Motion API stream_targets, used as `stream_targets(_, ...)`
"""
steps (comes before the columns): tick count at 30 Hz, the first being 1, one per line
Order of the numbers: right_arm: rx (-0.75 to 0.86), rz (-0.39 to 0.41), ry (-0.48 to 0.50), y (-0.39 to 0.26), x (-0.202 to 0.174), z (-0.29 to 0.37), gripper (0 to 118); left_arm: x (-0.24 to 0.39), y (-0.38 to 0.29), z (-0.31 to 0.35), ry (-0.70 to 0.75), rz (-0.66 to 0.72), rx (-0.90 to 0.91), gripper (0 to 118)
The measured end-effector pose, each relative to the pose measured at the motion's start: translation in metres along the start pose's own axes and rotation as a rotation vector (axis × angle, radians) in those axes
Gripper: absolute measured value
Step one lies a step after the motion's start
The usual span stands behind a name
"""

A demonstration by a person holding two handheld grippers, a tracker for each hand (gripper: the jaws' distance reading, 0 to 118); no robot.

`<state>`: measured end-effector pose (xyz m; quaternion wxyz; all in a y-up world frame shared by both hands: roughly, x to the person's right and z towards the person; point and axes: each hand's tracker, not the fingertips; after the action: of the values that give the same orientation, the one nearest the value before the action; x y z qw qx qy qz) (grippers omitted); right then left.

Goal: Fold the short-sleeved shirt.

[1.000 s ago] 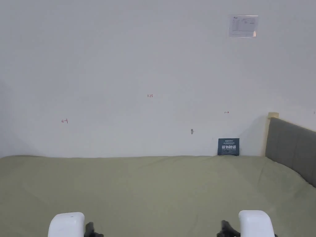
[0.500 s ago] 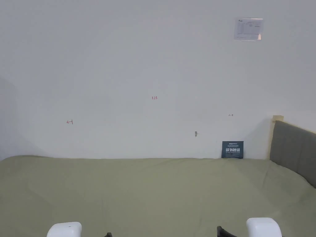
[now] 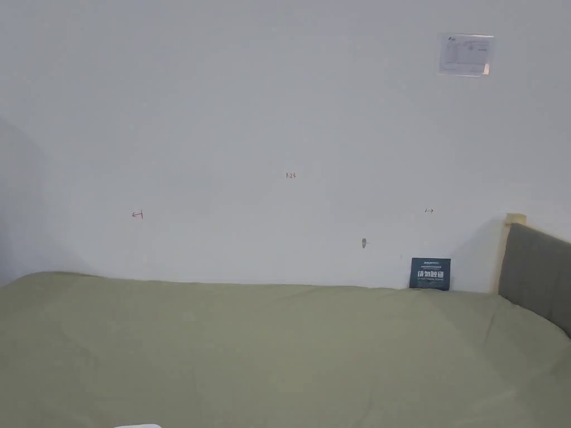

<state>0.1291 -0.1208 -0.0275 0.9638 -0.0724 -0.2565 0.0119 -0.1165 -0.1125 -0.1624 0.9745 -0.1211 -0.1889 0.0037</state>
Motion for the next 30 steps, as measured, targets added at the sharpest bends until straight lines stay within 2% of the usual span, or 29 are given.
stream_targets(3, -0.022, 0.035, 0.031, 0.001, -0.003, -0.003, 91, 0.000, 0.000, 0.001, -0.036, 0.026, 0.008, 113)
stream_targets(5, -0.021, 0.031, 0.026, 0.002, -0.003, -0.003, 91, 0.001, 0.000, 0.004, -0.054, 0.037, 0.031, 113)
stream_targets(9, -0.026, -0.084, 0.058, 0.010, 0.003, -0.005, 91, 0.002, 0.006, 0.009, -0.038, 0.022, 0.067, 113)
stream_targets(12, -0.029, -0.096, 0.048, 0.019, 0.006, -0.006, 91, 0.002, 0.010, 0.008, -0.009, -0.014, 0.058, 113)
stream_targets(20, 0.018, -0.105, 0.063, 0.032, 0.011, -0.004, 91, -0.005, 0.016, 0.007, -0.023, 0.049, 0.054, 113)
stream_targets(23, 0.045, -0.043, 0.067, 0.037, 0.010, -0.001, 91, -0.004, 0.016, 0.007, -0.026, 0.034, 0.051, 113)
stream_targets(25, 0.063, -0.031, 0.066, 0.039, 0.010, -0.001, 91, -0.003, 0.016, 0.008, -0.027, 0.026, 0.048, 113)
stream_targets(28, 0.087, -0.082, 0.108, 0.042, 0.014, 0.000, 91, -0.002, 0.017, 0.009, -0.036, 0.029, 0.050, 113)
stream_targets(30, 0.073, -0.152, 0.133, 0.043, 0.018, -0.004, 91, -0.002, 0.017, 0.009, -0.043, 0.030, 0.053, 113)
